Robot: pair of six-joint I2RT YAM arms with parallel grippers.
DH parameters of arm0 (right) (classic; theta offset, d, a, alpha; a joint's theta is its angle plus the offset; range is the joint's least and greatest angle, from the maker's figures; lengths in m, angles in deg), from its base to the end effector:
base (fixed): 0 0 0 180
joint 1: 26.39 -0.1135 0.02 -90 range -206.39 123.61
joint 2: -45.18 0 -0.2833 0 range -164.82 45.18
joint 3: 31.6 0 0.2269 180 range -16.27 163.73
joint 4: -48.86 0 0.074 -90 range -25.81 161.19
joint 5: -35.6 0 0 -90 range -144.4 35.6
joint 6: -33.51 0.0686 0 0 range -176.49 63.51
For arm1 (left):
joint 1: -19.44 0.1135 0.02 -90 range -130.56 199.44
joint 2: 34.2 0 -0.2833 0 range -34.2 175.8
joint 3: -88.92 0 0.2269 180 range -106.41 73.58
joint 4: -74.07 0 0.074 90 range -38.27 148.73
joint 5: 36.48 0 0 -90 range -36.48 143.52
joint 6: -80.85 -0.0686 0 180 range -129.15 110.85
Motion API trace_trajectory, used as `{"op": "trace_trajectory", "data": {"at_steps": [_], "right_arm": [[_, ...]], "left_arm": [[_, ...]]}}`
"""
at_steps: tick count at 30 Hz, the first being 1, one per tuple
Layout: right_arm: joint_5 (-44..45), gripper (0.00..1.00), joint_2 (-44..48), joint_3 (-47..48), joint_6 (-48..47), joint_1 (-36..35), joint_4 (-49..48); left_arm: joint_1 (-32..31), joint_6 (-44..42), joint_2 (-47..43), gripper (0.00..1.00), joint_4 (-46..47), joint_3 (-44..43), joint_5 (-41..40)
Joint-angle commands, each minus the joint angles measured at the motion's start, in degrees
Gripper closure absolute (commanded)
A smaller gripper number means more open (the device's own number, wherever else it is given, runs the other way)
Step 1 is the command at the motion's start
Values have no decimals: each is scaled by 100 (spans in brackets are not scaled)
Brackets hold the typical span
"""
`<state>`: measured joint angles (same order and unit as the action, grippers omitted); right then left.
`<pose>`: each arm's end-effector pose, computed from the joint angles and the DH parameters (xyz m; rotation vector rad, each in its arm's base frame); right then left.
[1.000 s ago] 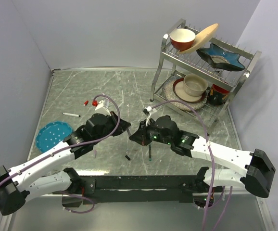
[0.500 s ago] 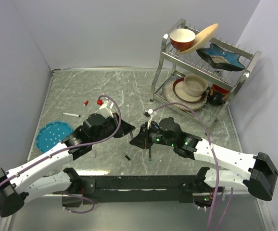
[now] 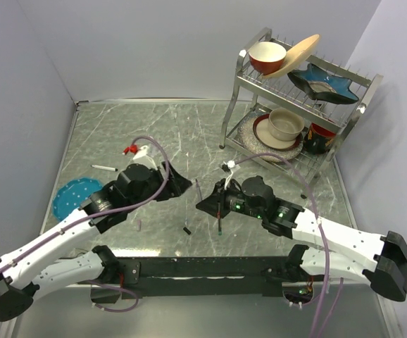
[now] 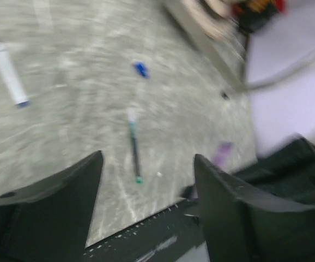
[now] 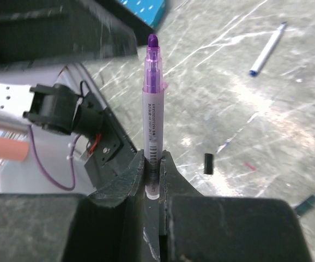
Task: Insert the pens into the pen caps
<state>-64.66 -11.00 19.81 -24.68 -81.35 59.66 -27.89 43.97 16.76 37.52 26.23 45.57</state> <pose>0.1190 0.1910 0.2920 -0.5394 1.9484 1.1838 0.1375 -0.1351 0.3201 -0.2028 2.1301 -0.9552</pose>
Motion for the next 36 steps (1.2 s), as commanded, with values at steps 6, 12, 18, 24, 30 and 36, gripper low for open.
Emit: {"op": "trace_trajectory", "data": {"at_steps": [6,12,18,24,30,36], "right_arm": [[745,100,836,-206,-52,47,190],[824,100,1136,-285,-140,47,243],[780,100,1188,-338,-246,47,313],[921,100,1373,-312,-386,47,410],[851,100,1391,-294,-413,47,462],[850,100,1469,-329,-395,47,480]], "left_arm": [[399,1876,-305,83,-2265,24,-1852],[1093,2447,-394,99,-1807,902,-973],[1559,5092,-270,99,-3126,1429,-999],[1622,5638,-912,80,-2045,2124,-516],[1622,6543,-895,45,-2580,2204,-506],[1631,6930,-948,33,-2510,2213,-717]]}}
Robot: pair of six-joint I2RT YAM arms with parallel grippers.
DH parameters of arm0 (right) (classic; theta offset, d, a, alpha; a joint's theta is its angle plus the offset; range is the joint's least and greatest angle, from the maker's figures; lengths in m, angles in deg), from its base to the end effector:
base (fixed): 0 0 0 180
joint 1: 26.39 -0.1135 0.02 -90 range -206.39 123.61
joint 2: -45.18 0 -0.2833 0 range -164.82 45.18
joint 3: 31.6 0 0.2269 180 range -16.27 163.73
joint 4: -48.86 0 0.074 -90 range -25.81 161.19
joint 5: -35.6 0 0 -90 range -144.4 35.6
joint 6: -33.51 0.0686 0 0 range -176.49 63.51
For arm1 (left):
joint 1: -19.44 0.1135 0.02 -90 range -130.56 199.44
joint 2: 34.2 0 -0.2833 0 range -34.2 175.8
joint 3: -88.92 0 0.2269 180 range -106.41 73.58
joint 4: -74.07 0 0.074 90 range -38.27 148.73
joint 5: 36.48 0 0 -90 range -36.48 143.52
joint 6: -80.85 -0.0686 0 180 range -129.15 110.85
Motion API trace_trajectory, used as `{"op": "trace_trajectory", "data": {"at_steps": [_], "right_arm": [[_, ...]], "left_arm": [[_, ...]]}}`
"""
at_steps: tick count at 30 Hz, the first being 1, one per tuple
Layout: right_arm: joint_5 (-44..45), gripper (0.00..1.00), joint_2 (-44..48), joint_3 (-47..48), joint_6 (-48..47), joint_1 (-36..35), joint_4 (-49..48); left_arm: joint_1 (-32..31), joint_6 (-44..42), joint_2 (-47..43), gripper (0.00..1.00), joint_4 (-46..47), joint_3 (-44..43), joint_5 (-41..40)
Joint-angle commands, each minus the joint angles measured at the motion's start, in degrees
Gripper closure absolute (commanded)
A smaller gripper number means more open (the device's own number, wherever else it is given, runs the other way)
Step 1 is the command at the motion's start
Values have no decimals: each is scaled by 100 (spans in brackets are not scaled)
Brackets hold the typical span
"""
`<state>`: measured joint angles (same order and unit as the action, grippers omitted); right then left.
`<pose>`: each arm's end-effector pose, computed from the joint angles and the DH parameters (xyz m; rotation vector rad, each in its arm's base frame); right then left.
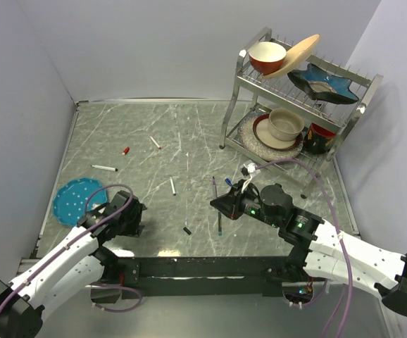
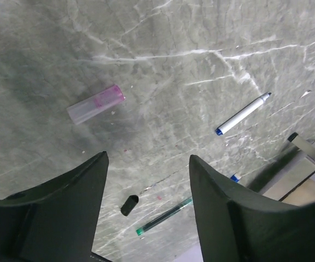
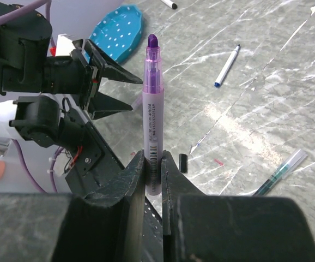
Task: Insert the pens into the pen caps
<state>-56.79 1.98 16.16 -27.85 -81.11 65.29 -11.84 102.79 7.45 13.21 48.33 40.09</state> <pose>0.1011 0.1479 0.2962 -0.4627 1.8543 1.0612 0.0949 -0.0390 0.1734 -1.8195 2.0196 -0.5438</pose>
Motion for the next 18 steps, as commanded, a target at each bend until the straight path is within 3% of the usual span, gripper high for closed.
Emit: {"op": "trace_trajectory", "data": {"at_steps": [1,3,18], "right_arm": [[72,100,180,45,-96,31,-75],[72,100,215,80,-105,23,-32],[99,100,391,54,-87,23,21]], "left_arm": [[26,1119,62,31,-115,-23,-195],[26,1163,133,28,-142,-23,-309],[211,1129,932,28,16,-94,-696]]}}
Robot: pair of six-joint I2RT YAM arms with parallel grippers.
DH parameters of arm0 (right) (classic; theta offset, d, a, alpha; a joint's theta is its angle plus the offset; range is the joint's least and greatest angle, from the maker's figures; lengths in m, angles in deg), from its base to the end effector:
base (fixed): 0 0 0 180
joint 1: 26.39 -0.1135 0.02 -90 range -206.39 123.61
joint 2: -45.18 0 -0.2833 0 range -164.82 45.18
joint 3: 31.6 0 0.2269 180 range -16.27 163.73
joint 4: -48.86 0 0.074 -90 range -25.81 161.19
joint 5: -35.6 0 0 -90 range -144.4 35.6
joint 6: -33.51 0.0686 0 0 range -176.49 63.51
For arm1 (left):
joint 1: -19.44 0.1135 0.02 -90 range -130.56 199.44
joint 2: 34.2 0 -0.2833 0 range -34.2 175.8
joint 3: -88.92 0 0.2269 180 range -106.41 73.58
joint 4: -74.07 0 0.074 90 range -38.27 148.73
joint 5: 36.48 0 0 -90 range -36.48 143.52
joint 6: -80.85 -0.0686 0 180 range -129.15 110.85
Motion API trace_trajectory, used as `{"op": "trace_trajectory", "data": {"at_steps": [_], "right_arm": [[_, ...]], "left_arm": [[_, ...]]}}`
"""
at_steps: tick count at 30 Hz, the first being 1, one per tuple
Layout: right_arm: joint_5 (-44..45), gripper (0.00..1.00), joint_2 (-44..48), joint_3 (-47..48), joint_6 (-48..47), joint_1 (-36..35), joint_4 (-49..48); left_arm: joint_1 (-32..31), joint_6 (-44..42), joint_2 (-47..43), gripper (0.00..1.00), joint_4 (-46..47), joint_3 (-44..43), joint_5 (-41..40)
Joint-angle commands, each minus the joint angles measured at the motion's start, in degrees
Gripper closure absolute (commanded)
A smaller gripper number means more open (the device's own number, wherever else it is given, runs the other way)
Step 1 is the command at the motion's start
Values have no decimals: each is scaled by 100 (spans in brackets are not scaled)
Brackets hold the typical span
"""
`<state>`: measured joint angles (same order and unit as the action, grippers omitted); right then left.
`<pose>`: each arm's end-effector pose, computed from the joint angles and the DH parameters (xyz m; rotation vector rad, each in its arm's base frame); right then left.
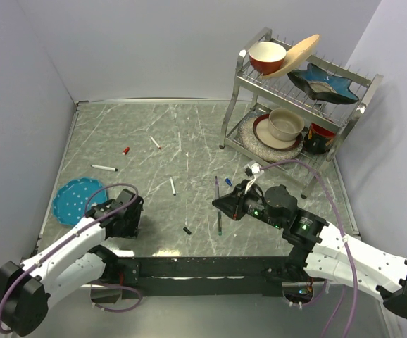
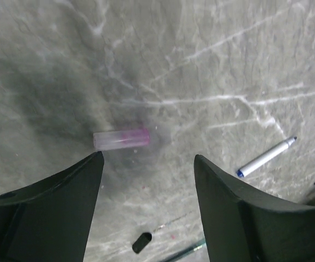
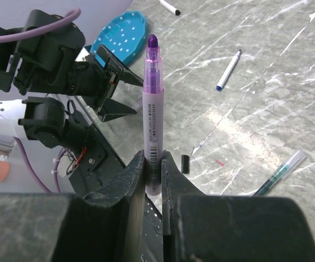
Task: Insert the pens into the pen caps
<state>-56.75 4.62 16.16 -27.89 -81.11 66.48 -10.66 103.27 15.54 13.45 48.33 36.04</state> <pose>0.0959 0.1405 0.3004 -0.4572 1.8286 1.0722 0.1048 -0.0369 0.1628 -1.8489 2.0015 -0.3256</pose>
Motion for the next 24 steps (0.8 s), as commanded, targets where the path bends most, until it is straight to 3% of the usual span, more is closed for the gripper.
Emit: {"op": "trace_trajectory", "data": {"at_steps": [1,8,17,24], "right_arm": [[94,100,118,53,-83,23,-105],[94,100,92,27,-100,23,-105],[59,100,21,80,-162,23,-132],[103,100,57,106,-214,23,-79]], "left_arm": [[110,1063,194,28,45,-85,-292],[224,904,449,28,20,-163,-388],[303,1458,678,33,-658,-322,-423],[462,1063,1143,33,-421,-577,-432]]}}
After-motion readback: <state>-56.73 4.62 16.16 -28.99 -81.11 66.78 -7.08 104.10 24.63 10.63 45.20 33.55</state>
